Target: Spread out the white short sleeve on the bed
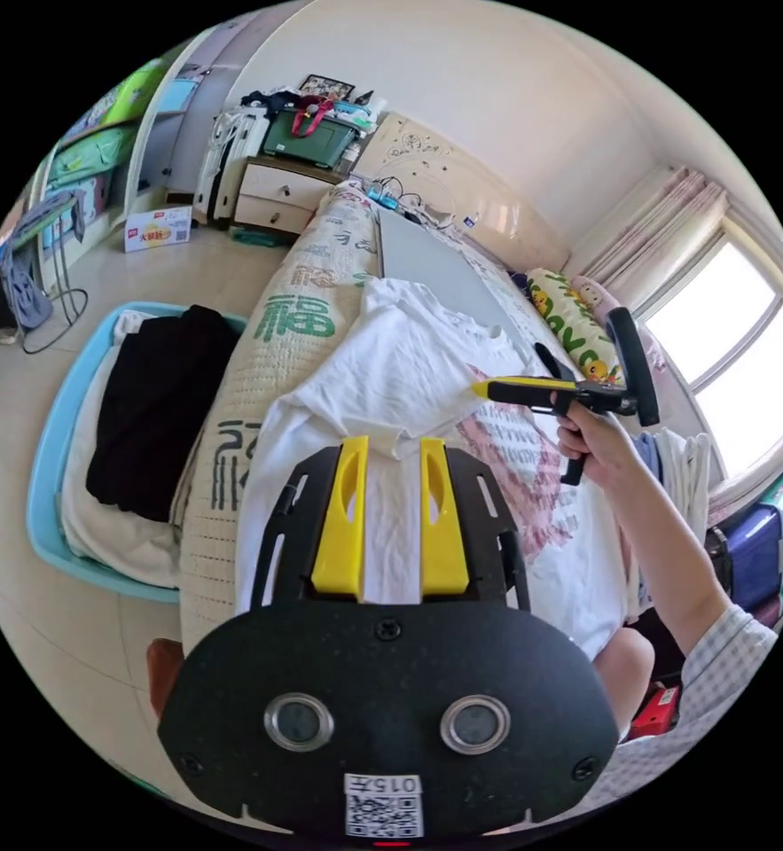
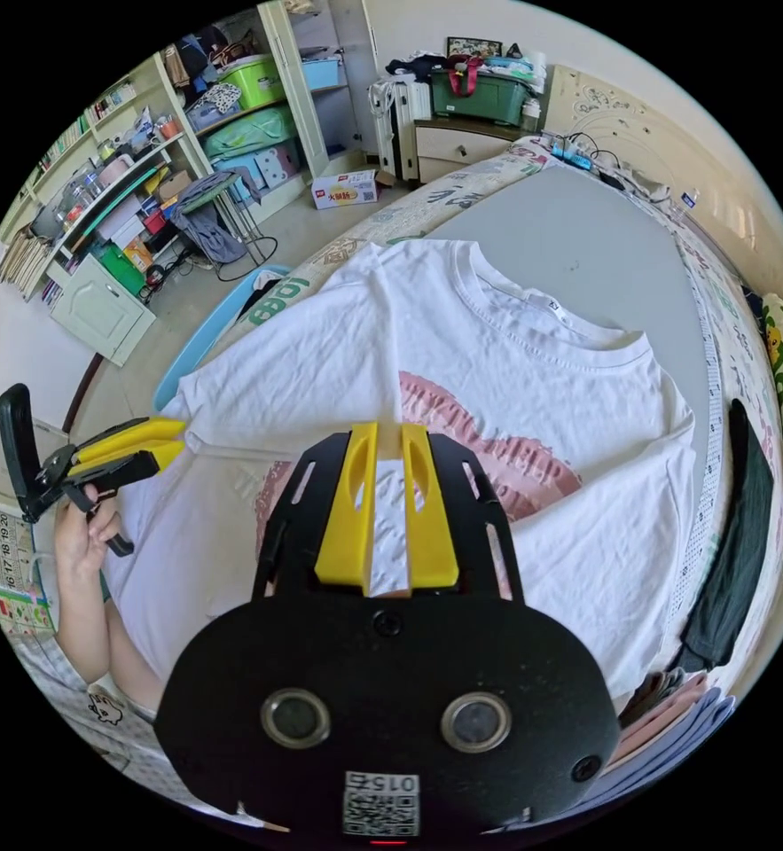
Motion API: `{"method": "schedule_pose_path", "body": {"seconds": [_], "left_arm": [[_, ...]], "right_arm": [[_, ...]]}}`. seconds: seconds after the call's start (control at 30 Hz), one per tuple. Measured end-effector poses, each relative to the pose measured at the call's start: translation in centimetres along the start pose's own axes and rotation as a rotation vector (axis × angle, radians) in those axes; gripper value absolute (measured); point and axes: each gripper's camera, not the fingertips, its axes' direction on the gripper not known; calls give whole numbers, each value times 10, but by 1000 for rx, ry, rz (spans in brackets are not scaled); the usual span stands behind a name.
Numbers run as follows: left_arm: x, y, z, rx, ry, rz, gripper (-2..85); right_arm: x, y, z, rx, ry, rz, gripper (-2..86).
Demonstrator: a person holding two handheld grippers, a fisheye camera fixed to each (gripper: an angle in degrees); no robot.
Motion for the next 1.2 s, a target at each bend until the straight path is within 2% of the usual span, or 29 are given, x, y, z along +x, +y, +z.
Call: {"method": "schedule_pose_path", "body": {"seconds": [0.07,0.27,0.4,0.47,0.57,1.0,1.2], "left_arm": [[13,0,-6,-23,-90,48,97],[62,4,-10,2,-210,187,107],[62,-3,14,-60,-213,178,81],[61,-4,9,-49,-157,171,16],[61,1,-8,-56,-76,184,-1],[67,4,-8,-147,-110,220,0],[60,6,-14,-170,-87,224,21]], "right_arm": [[3,3,-2,5,11,-5,49],[16,7,-10,5,18,7,37],[26,13,-17,12,10,18,21],[33,16,-24,14,5,28,3],[40,22,-35,11,5,26,-6],[50,79,-86,-6,79,20,1],[68,131,-127,35,135,106,55]]}}
